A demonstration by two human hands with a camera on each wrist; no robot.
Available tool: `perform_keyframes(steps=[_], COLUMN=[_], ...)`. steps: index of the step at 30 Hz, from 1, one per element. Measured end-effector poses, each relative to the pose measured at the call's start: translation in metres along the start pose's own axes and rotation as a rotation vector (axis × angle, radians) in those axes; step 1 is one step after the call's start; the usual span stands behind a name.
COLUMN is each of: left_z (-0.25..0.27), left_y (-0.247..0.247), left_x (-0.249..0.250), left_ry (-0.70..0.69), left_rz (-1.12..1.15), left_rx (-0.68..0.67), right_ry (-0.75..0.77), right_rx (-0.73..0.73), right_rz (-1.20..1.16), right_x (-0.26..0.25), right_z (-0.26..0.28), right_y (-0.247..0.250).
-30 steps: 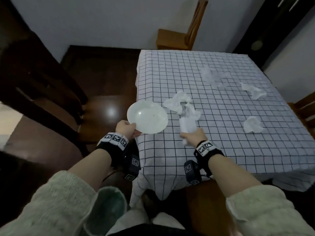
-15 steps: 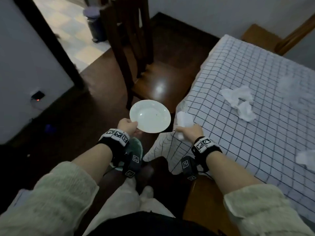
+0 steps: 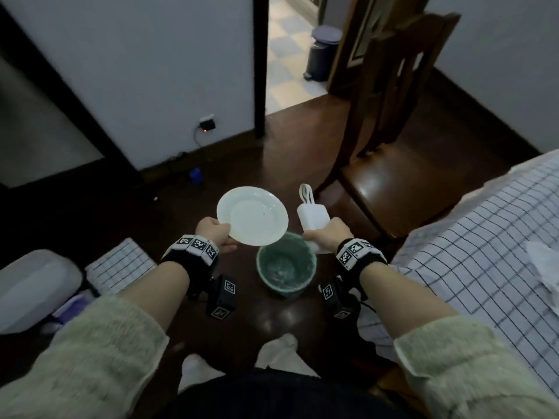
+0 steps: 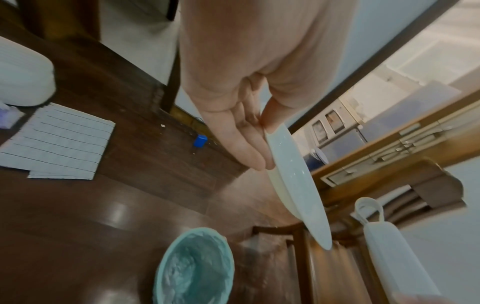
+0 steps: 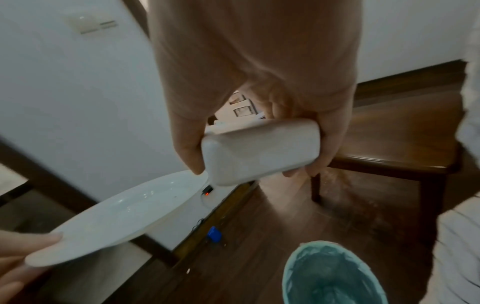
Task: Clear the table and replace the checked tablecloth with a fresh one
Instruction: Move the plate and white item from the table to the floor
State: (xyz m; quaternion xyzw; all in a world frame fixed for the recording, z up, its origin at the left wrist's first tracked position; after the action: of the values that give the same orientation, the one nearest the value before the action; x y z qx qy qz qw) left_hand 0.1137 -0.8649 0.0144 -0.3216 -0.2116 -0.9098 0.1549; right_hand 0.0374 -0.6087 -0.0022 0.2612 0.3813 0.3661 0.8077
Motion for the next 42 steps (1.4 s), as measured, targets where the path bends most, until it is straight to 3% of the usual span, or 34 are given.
perform_keyframes(steps=[12, 17, 18, 25, 36, 42], left_z=[-0.042, -0.126, -0.116, -0.053, -0.060, -0.065], left_y=[0.249, 0.347, 0.362, 0.439, 0.545, 0.591], left_x=[-0.088, -0.192, -0.197, -0.214, -0.258, -0.282], left_ry=[0.108, 0.234, 0.268, 0.393, 0.538, 0.558], left_rz=[0.037, 0.105, 0.136, 0.356, 0.322, 0.362], left_rx=[0.157, 0.202, 0.208, 0.353, 0.323, 0.334], right_ry=[0.238, 0.371, 0.403, 0.597, 0.781, 0.827], right_rx=[-0.166, -0.250, -0.268, -0.350, -0.495, -0.548], right_rz=[0.318, 0.452, 0.482, 0.681, 0.822, 0.881], right_x=[-0.176, -0.241, -0.253, -0.326, -0.432, -0.457], right_z=[0.100, 0.146, 0.156, 0.198, 0.248, 0.273], right_y=[-0.183, -0.263, -0.279, -0.371, -0.494, -0.549])
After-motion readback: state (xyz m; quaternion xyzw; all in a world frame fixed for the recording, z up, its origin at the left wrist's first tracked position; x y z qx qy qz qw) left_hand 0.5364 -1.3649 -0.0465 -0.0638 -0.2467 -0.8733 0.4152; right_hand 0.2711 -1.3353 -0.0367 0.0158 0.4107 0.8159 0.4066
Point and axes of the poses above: each hand's wrist, its own z-axis away from the middle knuckle, its own y-axis out of the back of the hand, x = y × z, the point moved 4 cm from there along -z, towards the middle knuckle, and after that the axes turned 4 degrees about x, right-handed, at the moved point
